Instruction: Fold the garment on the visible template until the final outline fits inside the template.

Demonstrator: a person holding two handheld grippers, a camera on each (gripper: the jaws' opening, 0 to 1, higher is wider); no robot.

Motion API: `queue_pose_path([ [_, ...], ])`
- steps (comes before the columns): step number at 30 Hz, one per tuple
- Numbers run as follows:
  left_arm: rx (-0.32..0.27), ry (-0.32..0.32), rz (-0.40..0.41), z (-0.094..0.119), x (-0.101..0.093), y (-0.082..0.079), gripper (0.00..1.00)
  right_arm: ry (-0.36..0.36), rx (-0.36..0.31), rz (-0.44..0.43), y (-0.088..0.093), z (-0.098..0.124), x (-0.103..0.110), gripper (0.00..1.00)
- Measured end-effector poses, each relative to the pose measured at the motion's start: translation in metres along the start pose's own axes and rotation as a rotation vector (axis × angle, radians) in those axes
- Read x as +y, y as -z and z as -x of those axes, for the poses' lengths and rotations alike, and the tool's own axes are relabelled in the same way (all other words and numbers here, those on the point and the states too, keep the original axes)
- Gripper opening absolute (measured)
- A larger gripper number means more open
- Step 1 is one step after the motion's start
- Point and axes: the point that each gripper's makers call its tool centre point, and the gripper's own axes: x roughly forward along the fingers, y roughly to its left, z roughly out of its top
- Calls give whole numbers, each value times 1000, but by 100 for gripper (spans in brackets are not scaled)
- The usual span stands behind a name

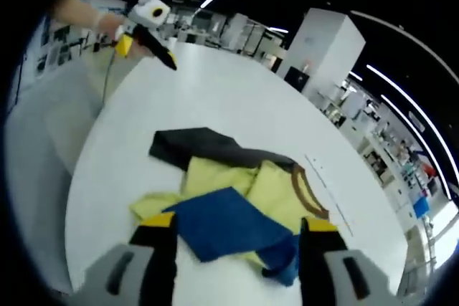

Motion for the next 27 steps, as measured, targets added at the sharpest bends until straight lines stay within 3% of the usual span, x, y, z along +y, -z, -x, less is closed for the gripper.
queue_pose_path([
  [7, -6, 10, 1, -2, -7, 0, 80, -9, 4, 31, 3, -12, 35, 49],
  [11, -4, 17, -5, -2, -10, 1, 81, -30, 11, -6, 3, -14, 53, 35],
  [15, -17, 23, 3, -1, -12, -1, 81, -51, 26, -14, 8, -18, 67, 32],
  [18, -19, 23, 5, 0, -12, 0, 81, -35, 43, -3, 12, -21, 71, 21],
  [24, -30, 23, 19, -1, -14, 2, 81, -8, 85, 27, 21, -28, 74, 12],
  [27, -29, 26, 20, 0, -15, 4, 81, -5, 88, -4, 26, -35, 77, 10],
])
